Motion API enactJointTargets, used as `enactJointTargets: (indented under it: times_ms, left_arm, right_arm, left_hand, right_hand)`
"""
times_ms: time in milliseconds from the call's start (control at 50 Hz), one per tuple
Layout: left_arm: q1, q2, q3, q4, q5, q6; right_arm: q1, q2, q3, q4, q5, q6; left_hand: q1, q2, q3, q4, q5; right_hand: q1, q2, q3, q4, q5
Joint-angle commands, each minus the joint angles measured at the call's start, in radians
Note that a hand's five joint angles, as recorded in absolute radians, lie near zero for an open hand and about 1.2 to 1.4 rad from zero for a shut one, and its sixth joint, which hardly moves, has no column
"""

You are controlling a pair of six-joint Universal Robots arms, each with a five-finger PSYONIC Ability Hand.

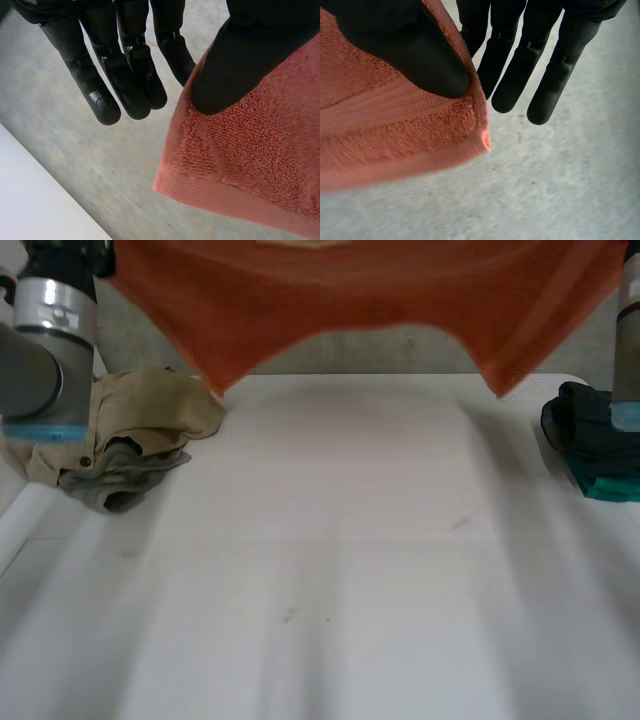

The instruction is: Fold the laundry.

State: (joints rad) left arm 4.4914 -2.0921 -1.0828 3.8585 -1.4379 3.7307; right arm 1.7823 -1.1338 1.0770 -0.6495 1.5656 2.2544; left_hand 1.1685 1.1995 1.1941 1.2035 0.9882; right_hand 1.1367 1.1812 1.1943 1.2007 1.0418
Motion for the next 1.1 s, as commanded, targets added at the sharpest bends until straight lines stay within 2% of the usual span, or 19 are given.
enactJointTargets:
  times_ms: [20,220,320,400,420,460,500,580,640,720,820,960,1100]
  left_arm:
    - [-0.001,-0.006,-0.17,-0.046,0.005,0.003]
    - [-0.009,0.001,-0.474,-0.088,0.073,0.012]
    - [-0.015,0.065,-0.652,-0.207,0.079,0.066]
    - [-0.015,0.203,-0.792,-0.411,0.073,0.19]
    - [-0.012,0.258,-0.842,-0.512,0.065,0.242]
    - [-0.011,0.314,-0.885,-0.627,0.045,0.279]
    - [-0.006,0.386,-0.93,-0.8,0.002,0.314]
    - [-0.009,0.446,-0.948,-0.989,-0.024,0.325]
    - [-0.012,0.448,-0.928,-0.97,-0.027,0.328]
    - [-0.015,0.423,-0.878,-0.866,-0.027,0.325]
    - [-0.049,0.295,-0.774,-0.647,-0.029,0.322]
    - [-0.074,0.085,-0.585,-0.437,-0.039,0.322]
    - [-0.084,-0.129,-0.34,-0.378,-0.044,0.321]
  right_arm:
    - [0.005,0.046,0.108,0.086,0.001,-0.002]
    - [-0.007,0.111,0.279,0.292,0.001,-0.004]
    - [-0.006,0.098,0.365,0.491,-0.002,-0.019]
    - [-0.017,0.045,0.44,0.747,-0.006,-0.061]
    - [-0.033,-0.016,0.477,0.854,-0.007,-0.088]
    - [-0.078,-0.078,0.523,0.948,-0.01,-0.125]
    - [-0.153,-0.162,0.593,1.026,-0.015,-0.211]
    - [-0.22,-0.248,0.665,1.019,-0.044,-0.343]
    - [-0.225,-0.253,0.682,0.993,-0.058,-0.358]
    - [-0.222,-0.244,0.679,0.944,-0.067,-0.331]
    - [-0.183,-0.098,0.614,0.779,-0.067,-0.234]
    - [-0.093,0.023,0.486,0.535,-0.049,-0.193]
    - [-0.078,0.202,0.316,0.41,-0.001,-0.193]
  left_hand:
    - [0.228,0.197,0.202,0.193,0.234]
    - [0.228,0.197,0.202,0.193,0.234]
    - [0.228,0.197,0.202,0.193,0.234]
    - [0.228,0.197,0.202,0.193,0.234]
    - [0.228,0.197,0.202,0.193,0.234]
    - [0.228,0.197,0.202,0.193,0.234]
    - [0.228,0.197,0.202,0.193,0.234]
    - [0.228,0.197,0.202,0.193,0.234]
    - [0.228,0.197,0.202,0.193,0.234]
    - [0.228,0.197,0.202,0.193,0.234]
    - [0.228,0.197,0.202,0.193,0.234]
    - [0.228,0.197,0.202,0.193,0.234]
    - [0.228,0.197,0.202,0.193,0.234]
  right_hand:
    - [0.26,0.215,0.202,0.196,0.18]
    - [0.26,0.215,0.202,0.196,0.18]
    - [0.26,0.215,0.202,0.196,0.18]
    - [0.26,0.215,0.202,0.196,0.18]
    - [0.26,0.215,0.202,0.196,0.18]
    - [0.26,0.215,0.202,0.196,0.18]
    - [0.26,0.215,0.202,0.196,0.18]
    - [0.26,0.215,0.202,0.196,0.18]
    - [0.26,0.215,0.202,0.196,0.18]
    - [0.26,0.215,0.202,0.196,0.18]
    - [0.26,0.215,0.202,0.196,0.18]
    - [0.26,0.215,0.202,0.196,0.18]
    - [0.26,0.215,0.202,0.196,0.18]
